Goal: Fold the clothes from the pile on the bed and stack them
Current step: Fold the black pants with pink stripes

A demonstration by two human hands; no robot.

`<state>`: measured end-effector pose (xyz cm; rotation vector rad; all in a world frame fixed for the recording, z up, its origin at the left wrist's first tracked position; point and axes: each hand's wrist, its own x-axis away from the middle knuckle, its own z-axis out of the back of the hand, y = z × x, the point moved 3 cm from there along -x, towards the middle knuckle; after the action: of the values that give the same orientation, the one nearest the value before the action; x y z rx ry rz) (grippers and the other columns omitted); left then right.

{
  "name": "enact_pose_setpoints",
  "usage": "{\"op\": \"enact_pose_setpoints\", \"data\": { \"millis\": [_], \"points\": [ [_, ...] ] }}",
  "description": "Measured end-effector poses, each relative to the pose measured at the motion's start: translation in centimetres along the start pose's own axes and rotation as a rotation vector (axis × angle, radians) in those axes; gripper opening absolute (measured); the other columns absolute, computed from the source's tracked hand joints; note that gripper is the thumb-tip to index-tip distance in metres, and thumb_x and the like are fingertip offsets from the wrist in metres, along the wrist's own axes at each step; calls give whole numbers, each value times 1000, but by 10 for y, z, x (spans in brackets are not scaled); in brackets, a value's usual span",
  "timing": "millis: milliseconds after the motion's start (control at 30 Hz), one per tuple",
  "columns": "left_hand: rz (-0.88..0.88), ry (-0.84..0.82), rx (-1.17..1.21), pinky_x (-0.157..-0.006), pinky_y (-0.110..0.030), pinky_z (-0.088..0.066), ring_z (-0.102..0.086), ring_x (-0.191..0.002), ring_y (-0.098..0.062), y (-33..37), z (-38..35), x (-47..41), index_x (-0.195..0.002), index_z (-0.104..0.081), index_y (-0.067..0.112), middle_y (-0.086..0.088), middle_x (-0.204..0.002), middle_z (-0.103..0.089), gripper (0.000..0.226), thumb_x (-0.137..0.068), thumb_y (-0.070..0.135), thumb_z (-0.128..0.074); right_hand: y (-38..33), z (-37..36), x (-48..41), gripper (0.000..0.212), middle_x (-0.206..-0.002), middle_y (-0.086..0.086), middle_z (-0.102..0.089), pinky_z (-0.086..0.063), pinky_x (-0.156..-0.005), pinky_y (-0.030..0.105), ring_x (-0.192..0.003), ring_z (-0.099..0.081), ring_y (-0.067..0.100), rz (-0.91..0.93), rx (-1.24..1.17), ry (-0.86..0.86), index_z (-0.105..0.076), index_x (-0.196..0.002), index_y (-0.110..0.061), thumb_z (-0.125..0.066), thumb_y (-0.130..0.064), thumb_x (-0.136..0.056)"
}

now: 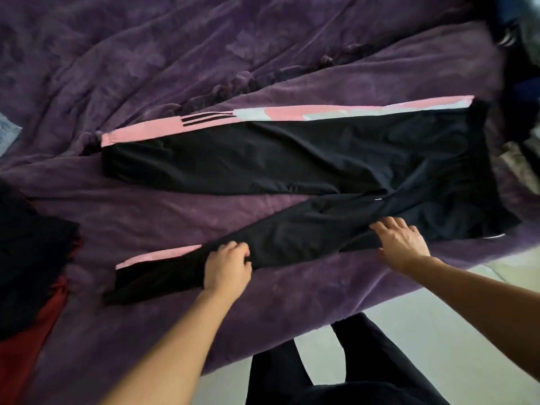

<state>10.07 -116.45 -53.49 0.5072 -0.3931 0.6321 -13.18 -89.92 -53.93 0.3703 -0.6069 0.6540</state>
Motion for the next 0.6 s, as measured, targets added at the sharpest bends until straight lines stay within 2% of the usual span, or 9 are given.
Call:
{"op": "enact_pose_setpoints", "data": {
  "millis": [100,233,300,367,433,500,600],
  "points": [
    [-153,-146,-161,-93,-35,-38,-49,-111,-21,66,-46,4,-115,-54,23,1,-116,-53,25,-91,28,-55,69,-15,3,62,-137,6,-45,-37,-98,42,-131,-36,28,-87,27,47,-43,-139,-20,-64,-30,-82],
    [-194,-98,-278,-100,-37,-34,-38,-122,-25,130,-106,-3,-139,-35,24,-4,-137,-36,54,-89,24,-57,159,-42,-8,61,-147,8,-38,-32,-102,46,-139,-27,29,-201,83,64,-39,-142,-18,-58,-25,-84],
    [-141,-27,-321,-96,-42,-39,-42,-121,-30,148,-126,-16,-141,-37,21,-11,-138,-40,71,-79,28,-69,198,-54,-17,61,-145,6,-42,-33,-101,47,-138,-29,28,-239,84,93,-42,-138,-20,-63,-28,-82],
    [-57,78,-329,-83,-44,-45,-51,-107,-36,158,-137,-30,-131,-52,16,-16,-123,-52,77,-61,26,-81,230,-62,-27,50,-140,4,-49,-32,-98,46,-134,-35,28,-204,59,170,-50,-132,-20,-61,-24,-84],
    [17,179,-283,-75,-45,-44,-53,-97,-38,164,-142,-41,-121,-61,15,-17,-110,-55,65,-59,20,-80,253,-64,-32,35,-124,6,-63,-33,-92,44,-122,-49,29,-110,-3,327,-64,-117,-17,-53,-19,-83],
    [75,256,-221,-73,-47,-41,-52,-92,-39,170,-138,-49,-107,-69,12,-16,-100,-58,38,-69,12,-74,266,-56,-30,34,-101,8,-70,-36,-85,42,-102,-60,31,-36,-72,476,-69,-101,-14,-46,-21,-77],
    [153,273,-98,-74,-47,-41,-55,-89,-41,183,-119,-49,-94,-69,2,-19,-94,-62,16,-81,1,-59,283,-41,-23,31,-87,9,-69,-39,-81,43,-86,-61,33,-3,-174,547,-68,-93,-12,-44,-17,-74]
  ]
}}
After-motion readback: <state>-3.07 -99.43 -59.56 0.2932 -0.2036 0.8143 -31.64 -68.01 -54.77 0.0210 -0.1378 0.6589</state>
